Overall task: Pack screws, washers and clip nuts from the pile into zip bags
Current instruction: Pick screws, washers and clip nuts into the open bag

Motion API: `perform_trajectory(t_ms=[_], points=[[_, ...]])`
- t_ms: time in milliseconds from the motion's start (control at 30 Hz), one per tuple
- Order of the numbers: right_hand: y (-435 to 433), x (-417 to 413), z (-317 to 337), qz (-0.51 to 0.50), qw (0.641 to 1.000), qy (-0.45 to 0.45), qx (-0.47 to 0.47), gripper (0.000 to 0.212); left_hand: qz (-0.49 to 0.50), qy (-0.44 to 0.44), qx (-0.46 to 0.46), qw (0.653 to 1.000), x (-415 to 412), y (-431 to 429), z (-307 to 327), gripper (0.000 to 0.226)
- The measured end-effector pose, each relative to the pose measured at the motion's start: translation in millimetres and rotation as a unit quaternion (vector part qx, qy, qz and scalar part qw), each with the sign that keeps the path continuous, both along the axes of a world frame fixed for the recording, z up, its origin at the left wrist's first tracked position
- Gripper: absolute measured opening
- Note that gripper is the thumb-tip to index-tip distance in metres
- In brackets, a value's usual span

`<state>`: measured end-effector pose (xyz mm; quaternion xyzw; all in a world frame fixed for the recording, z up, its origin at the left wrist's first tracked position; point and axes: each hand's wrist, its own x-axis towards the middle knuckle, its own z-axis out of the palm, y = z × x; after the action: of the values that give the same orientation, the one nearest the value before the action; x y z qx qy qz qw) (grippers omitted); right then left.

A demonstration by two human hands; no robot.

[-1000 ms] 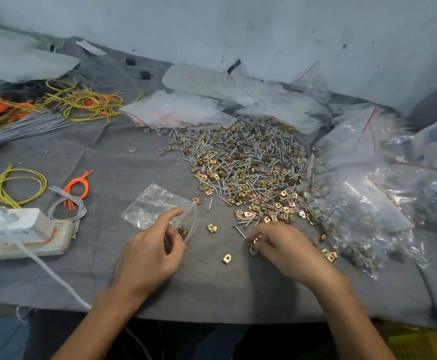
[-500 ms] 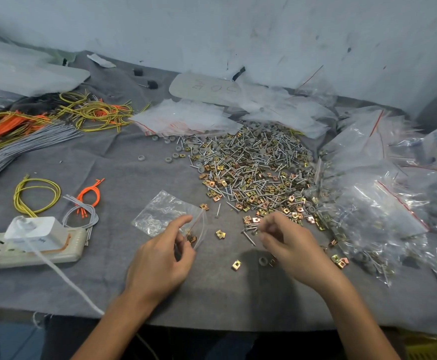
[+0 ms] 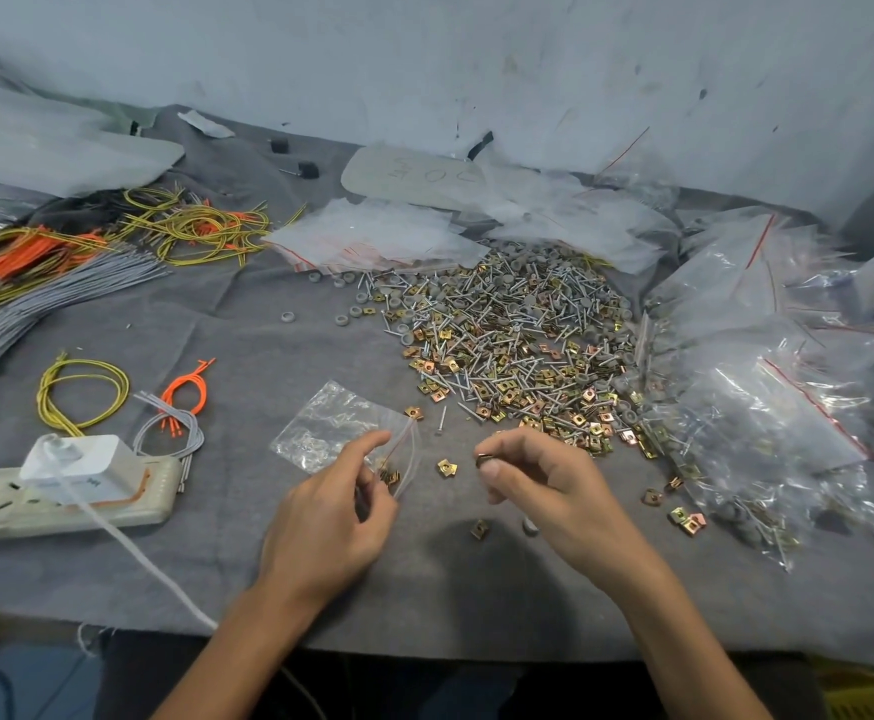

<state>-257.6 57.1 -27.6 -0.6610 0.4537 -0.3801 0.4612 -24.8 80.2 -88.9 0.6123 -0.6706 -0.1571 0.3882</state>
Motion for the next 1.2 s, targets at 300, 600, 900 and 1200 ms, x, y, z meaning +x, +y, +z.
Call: perform_trajectory(t_ms=[300,600,900,1200], points=[[-10,71,-24,-0.044,0.944,0.294,-0.145,0.014,0.001,0.004,0.004,1.000,1,1,2,0.052],[-3,-4,-4,-0.046,0.948,0.297,-0.104,0.005,0.002,0.004,0.002,1.000,2,-1,-5,0.050],[2,-69,5,0.012,0.916,0.402,-0.001,0.011,0.004,0.004,0.009,1.000,2,-1,-5,0.052],[7,-68,-9,0.009,0.920,0.391,-0.024,0.007,0.003,0.001,0.014,1.000,2,-2,-6,0.052]])
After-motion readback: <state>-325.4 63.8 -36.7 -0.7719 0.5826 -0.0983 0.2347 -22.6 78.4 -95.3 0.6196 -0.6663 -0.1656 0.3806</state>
